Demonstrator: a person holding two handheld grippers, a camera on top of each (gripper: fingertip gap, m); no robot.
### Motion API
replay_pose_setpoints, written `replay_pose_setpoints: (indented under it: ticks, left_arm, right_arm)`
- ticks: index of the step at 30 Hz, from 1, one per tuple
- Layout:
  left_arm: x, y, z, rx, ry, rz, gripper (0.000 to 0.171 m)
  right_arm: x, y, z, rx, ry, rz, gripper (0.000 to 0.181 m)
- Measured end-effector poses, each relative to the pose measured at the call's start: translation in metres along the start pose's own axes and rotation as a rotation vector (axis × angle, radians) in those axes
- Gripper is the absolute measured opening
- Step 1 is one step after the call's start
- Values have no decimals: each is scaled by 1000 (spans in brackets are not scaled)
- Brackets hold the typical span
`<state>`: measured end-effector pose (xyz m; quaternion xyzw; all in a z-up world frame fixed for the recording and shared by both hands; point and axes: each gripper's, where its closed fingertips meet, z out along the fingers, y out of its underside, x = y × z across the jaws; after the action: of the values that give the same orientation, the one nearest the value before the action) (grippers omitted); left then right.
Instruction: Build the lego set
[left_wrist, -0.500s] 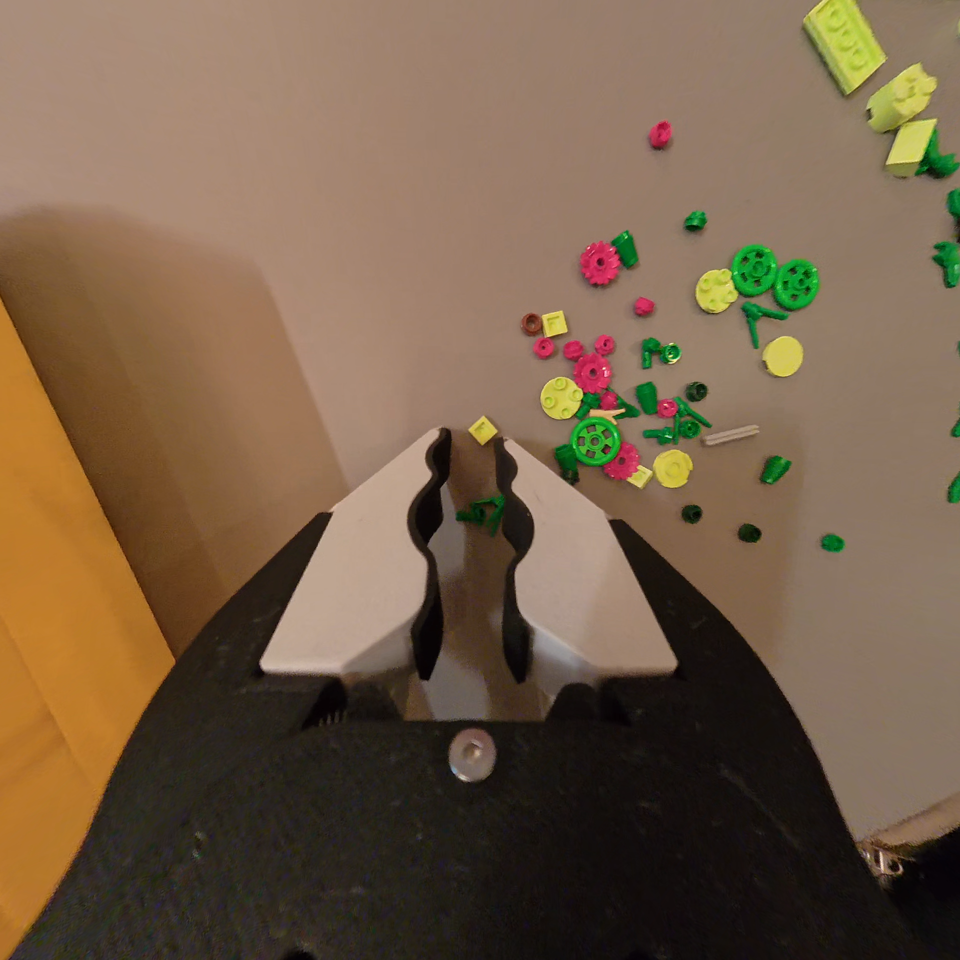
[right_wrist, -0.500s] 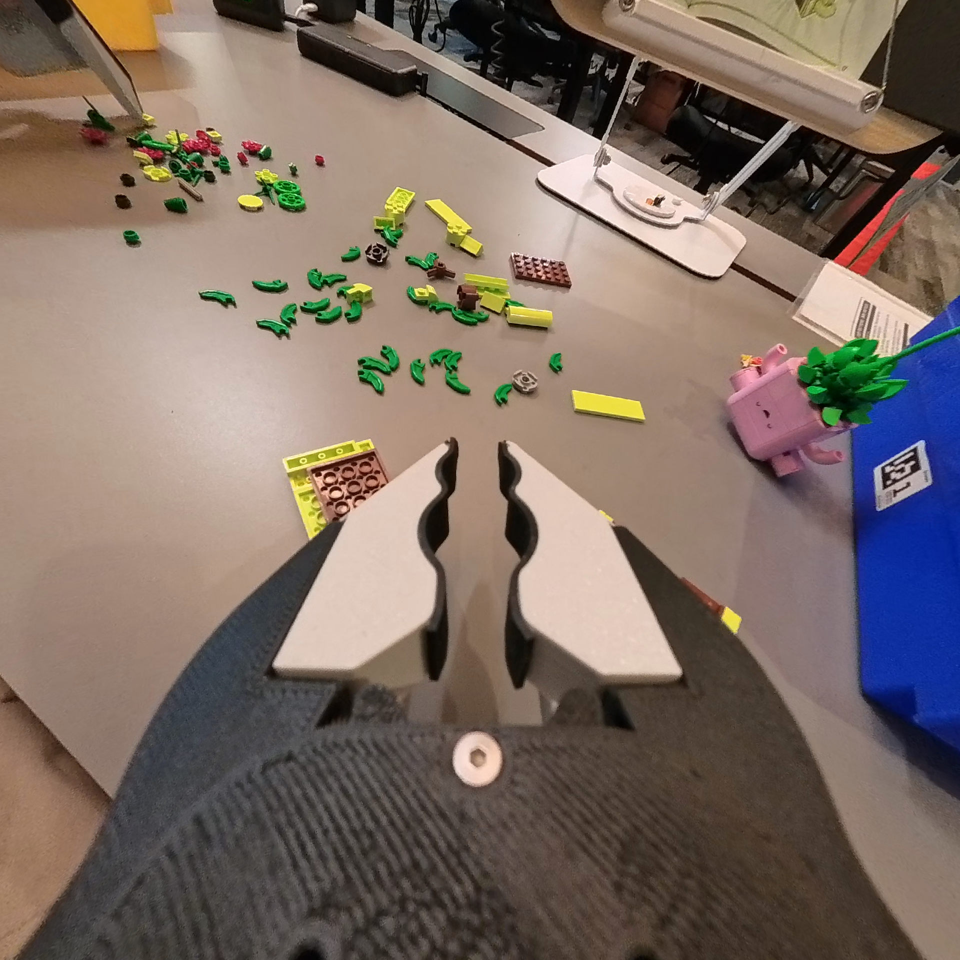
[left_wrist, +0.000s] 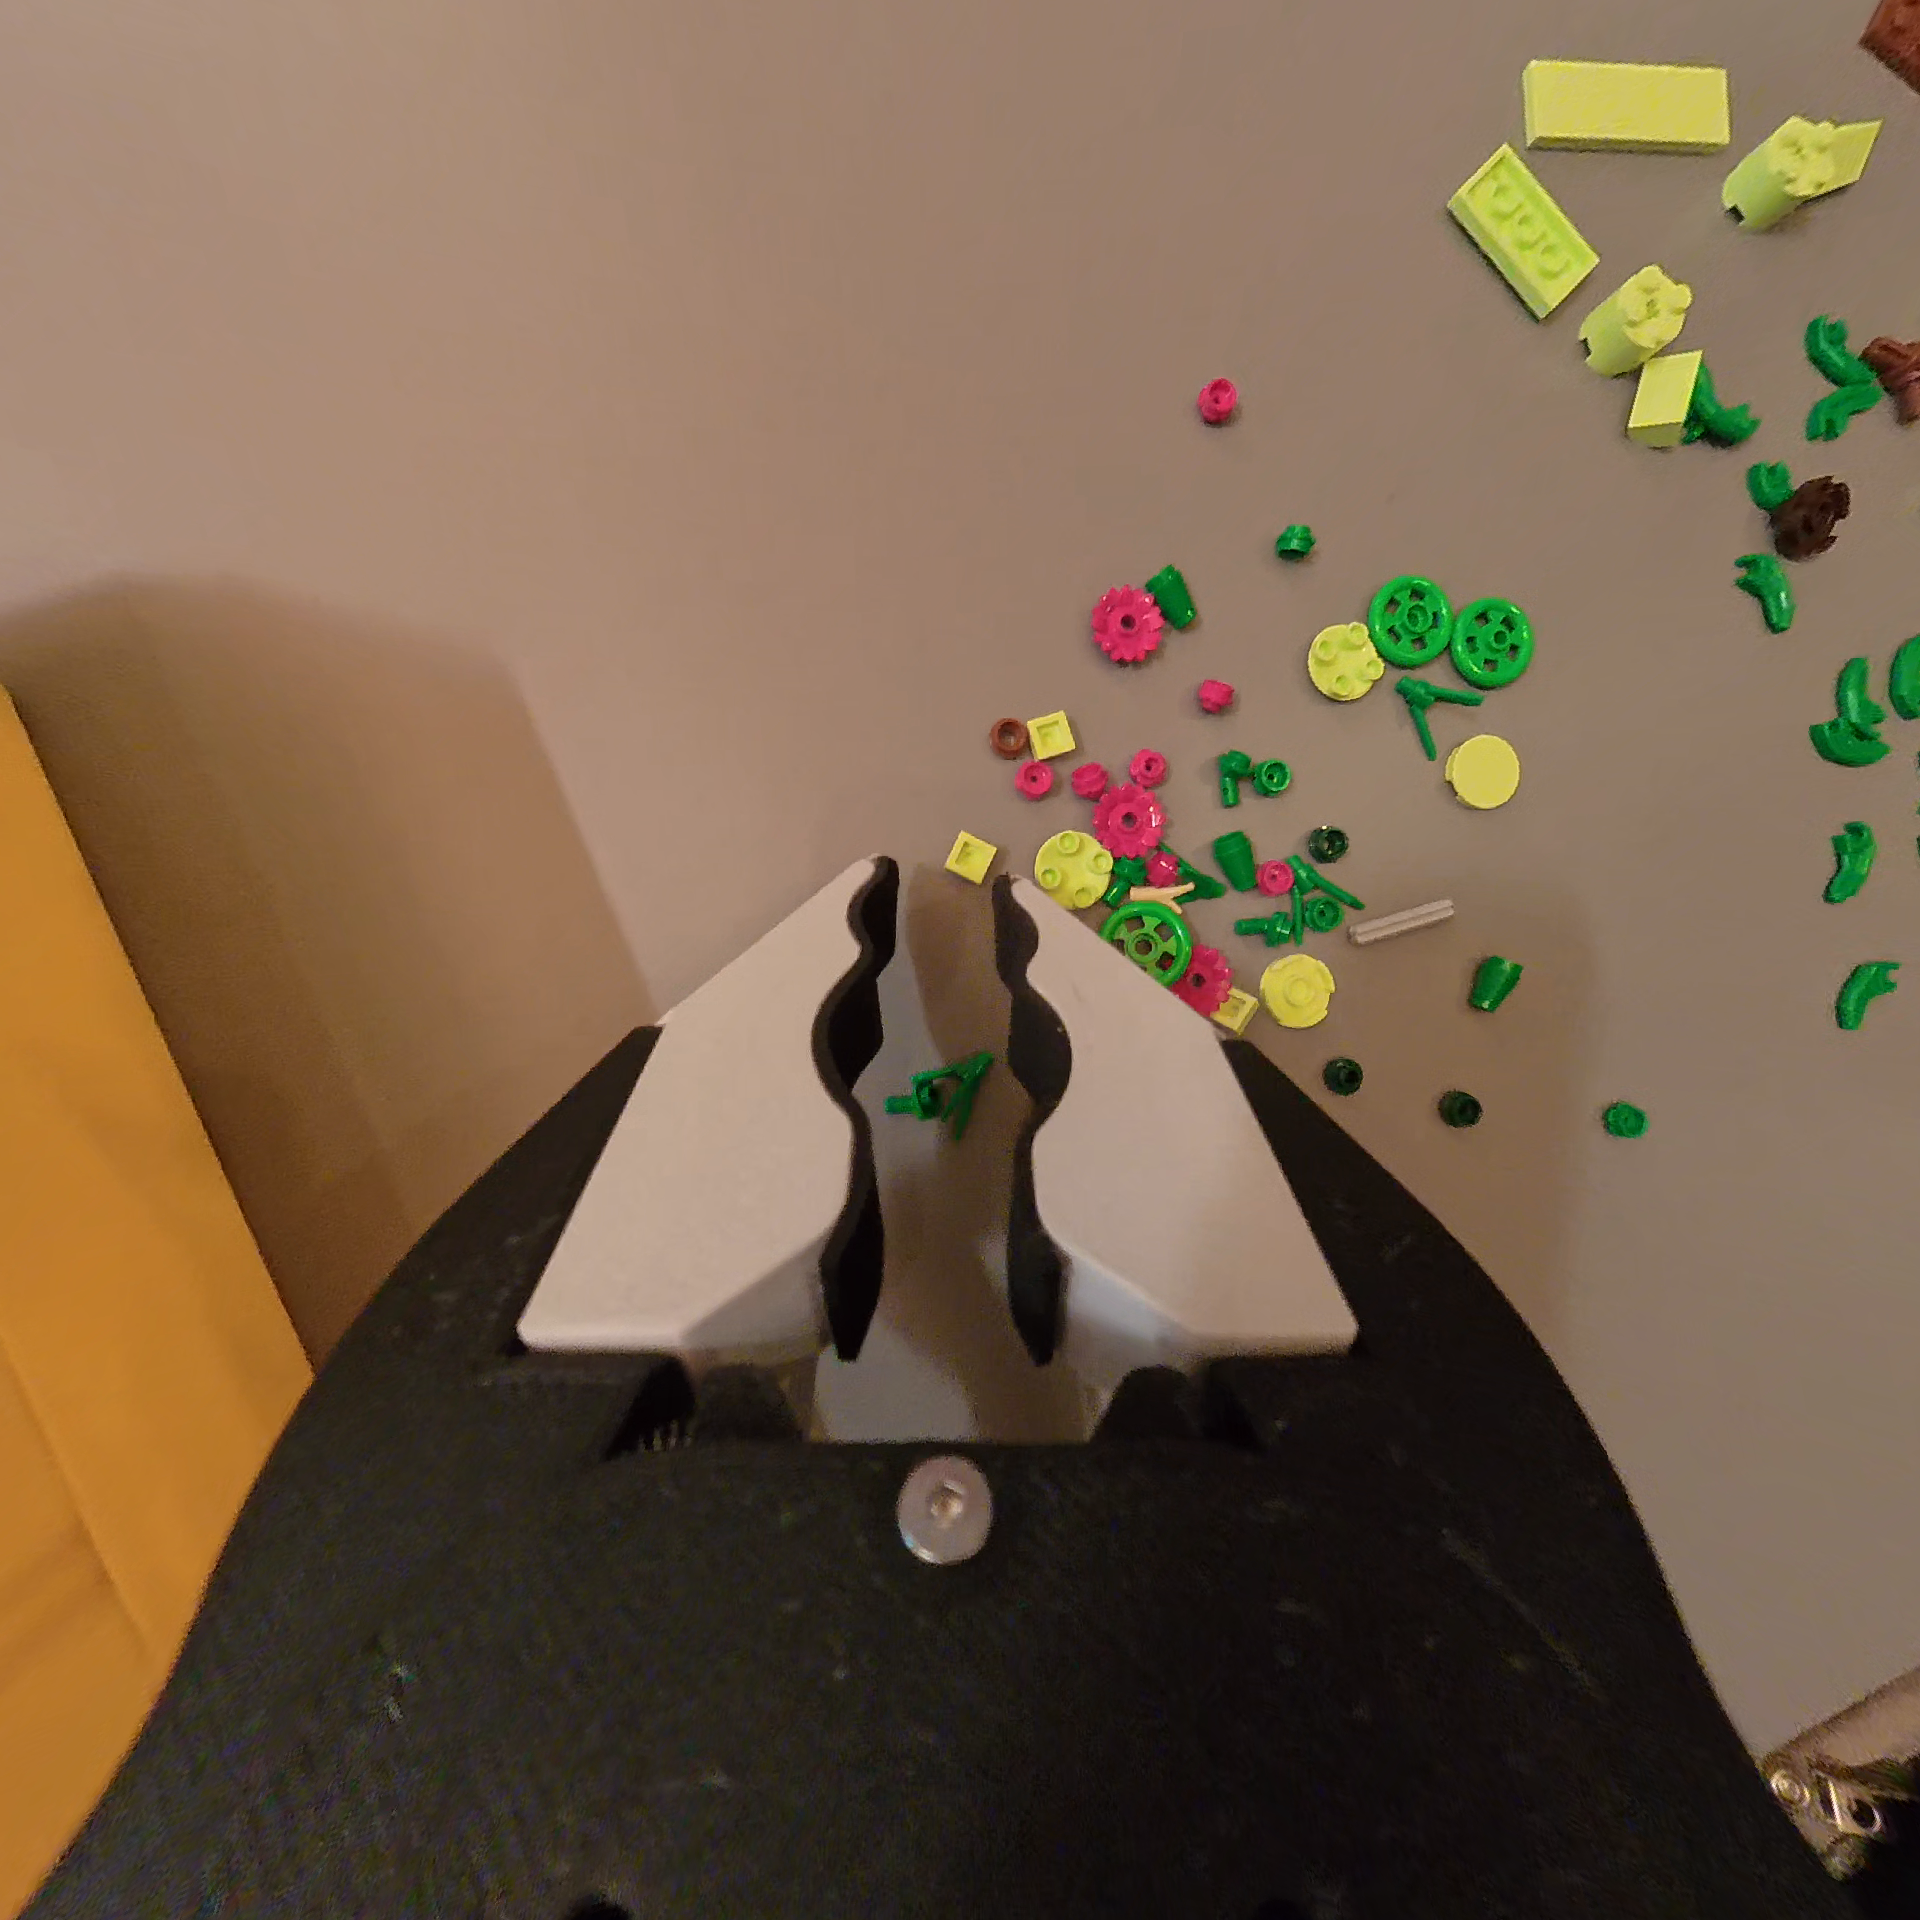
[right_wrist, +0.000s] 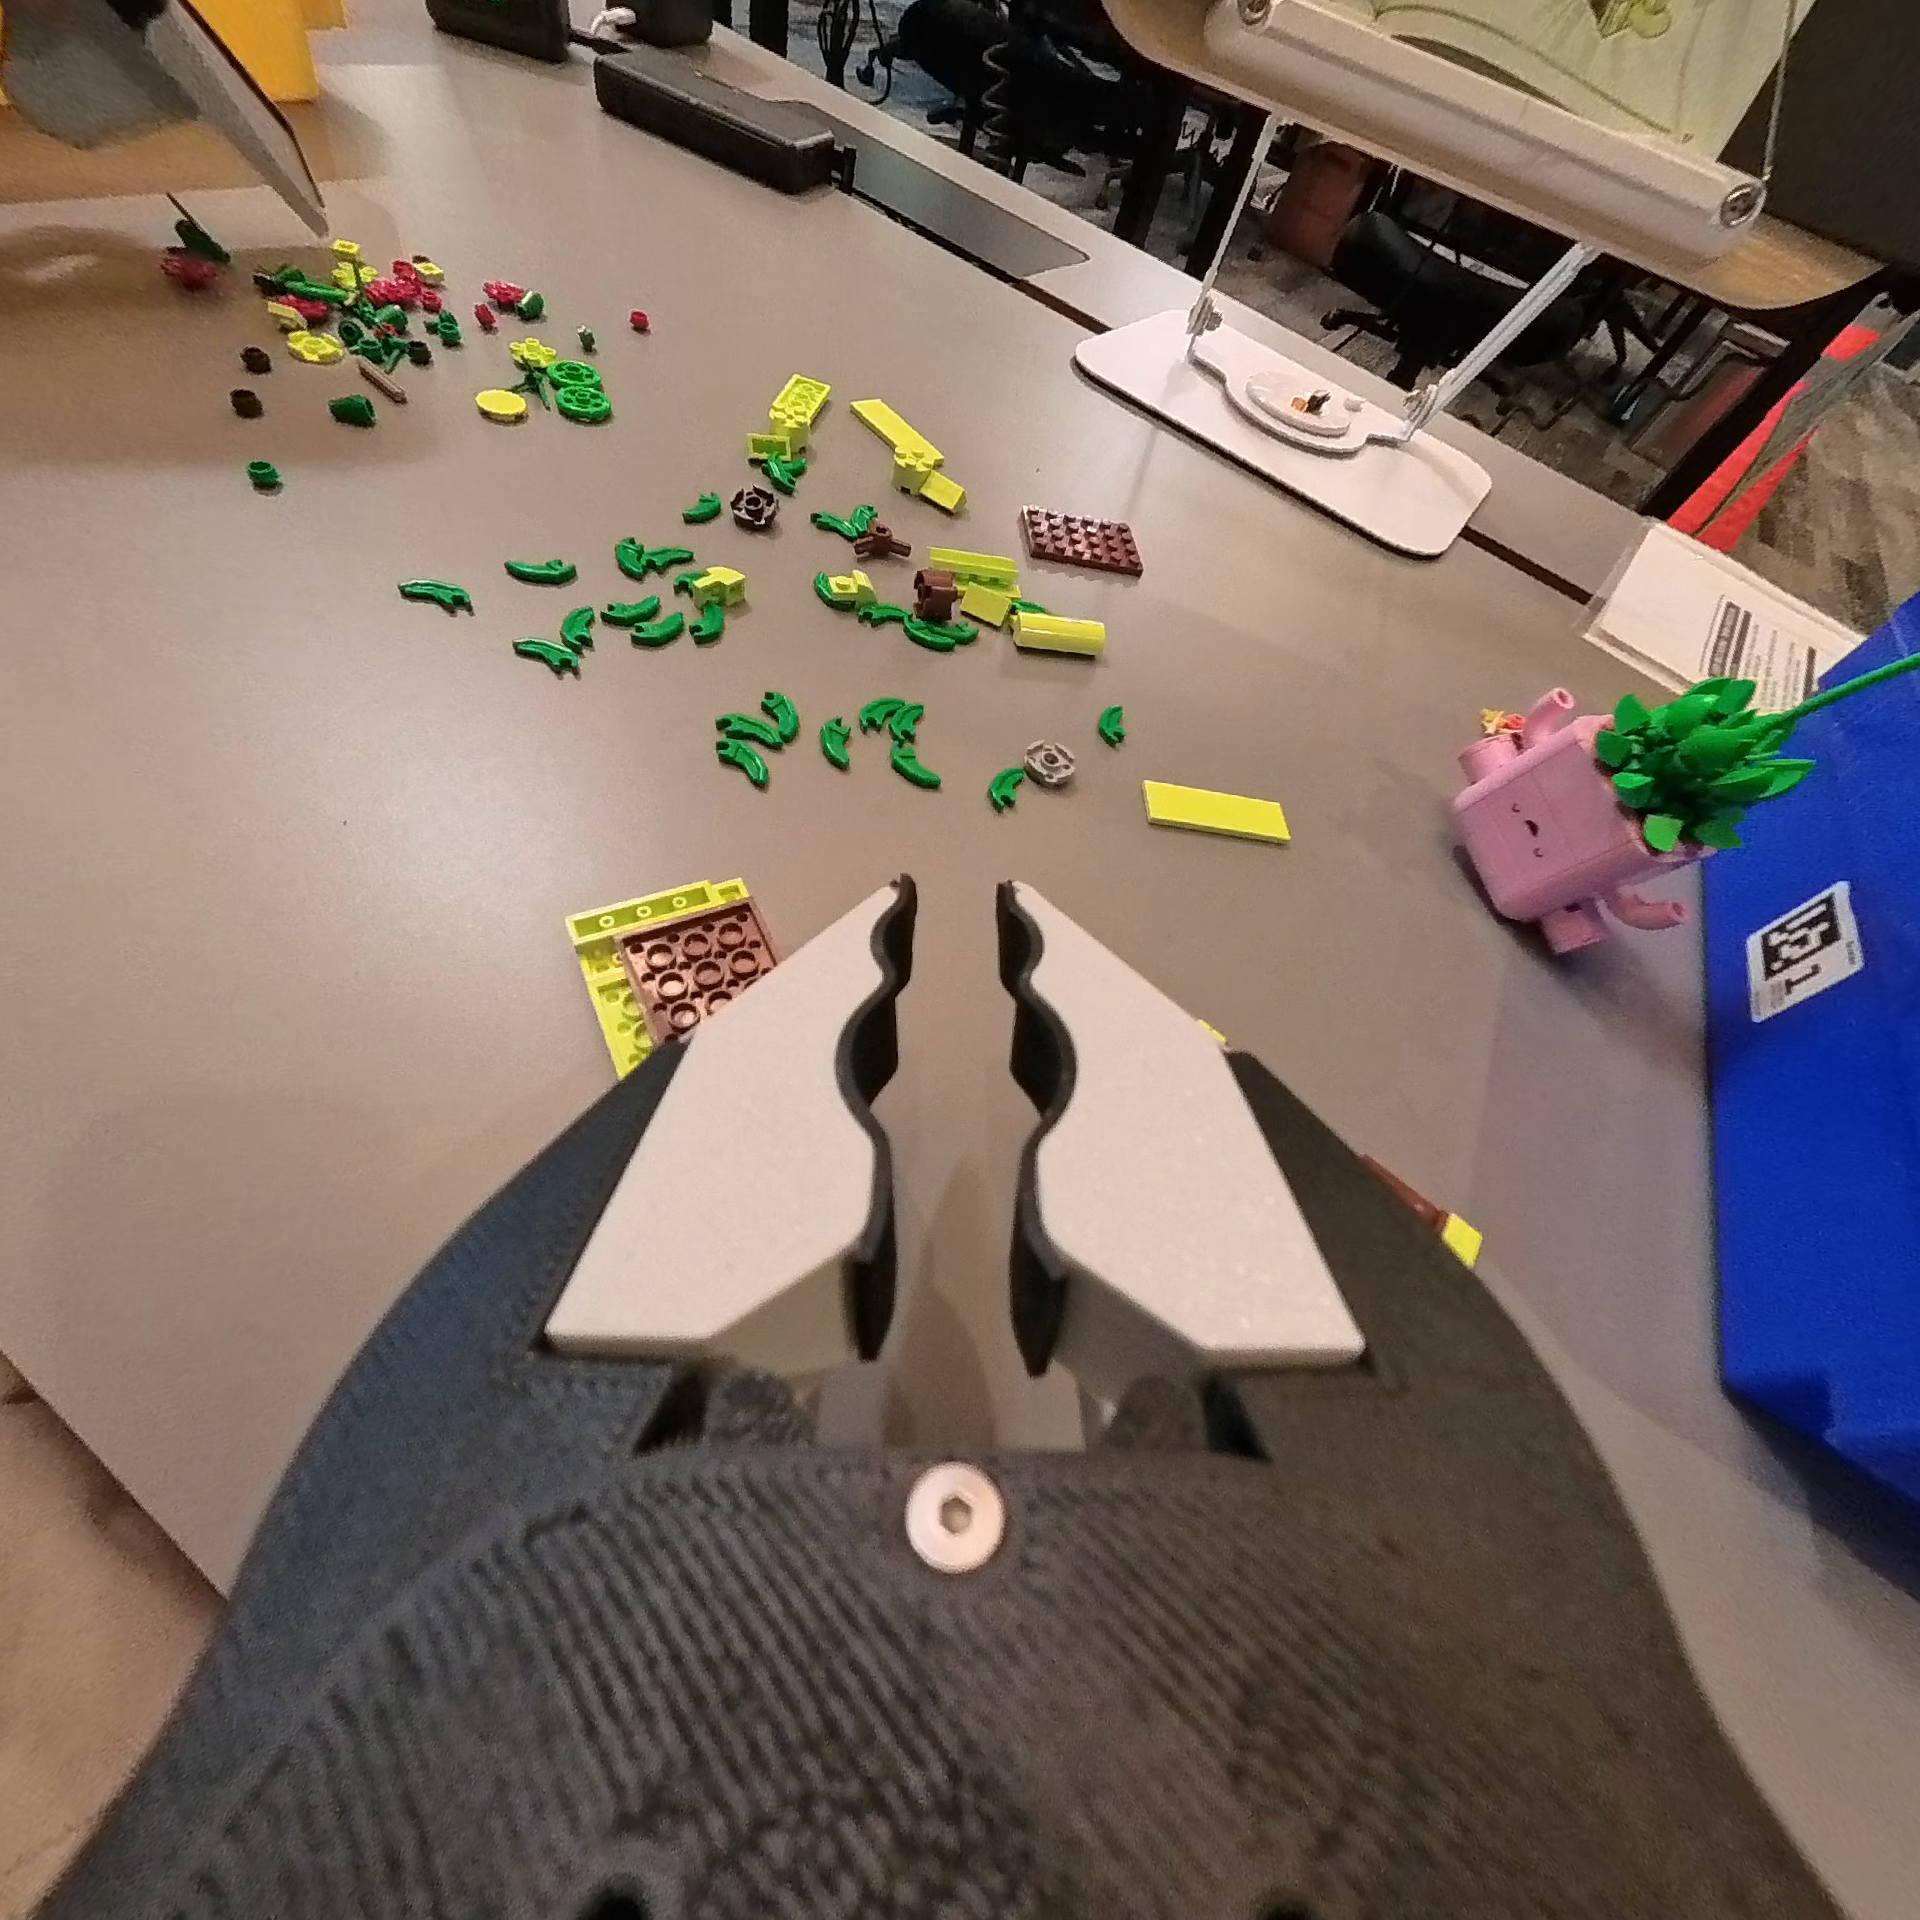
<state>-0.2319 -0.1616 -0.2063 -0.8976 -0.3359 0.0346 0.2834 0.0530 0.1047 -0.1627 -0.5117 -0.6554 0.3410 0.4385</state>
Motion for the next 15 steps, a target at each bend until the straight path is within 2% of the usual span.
replay_pose_setpoints:
  ticks: [5,8,11,13,15]
  left_arm:
    - [4,-1,6,8,17,6,18]
    - [4,0,9,1,6,28,6]
    - [8,-6,5,29,17,31,5]
    - [19,-15,-4,65,58,50,5]
    - [51,-27,-16,115,162,126,5]
  right_arm:
    - [0,0,0,0,2,-4,14]
    - [0,0,0,-2,1,-3,14]
    - [0,0,0,-1,1,-2,14]
    - [0,0,0,-1,1,-2,14]
    - [1,0,0,-1,1,3,14]
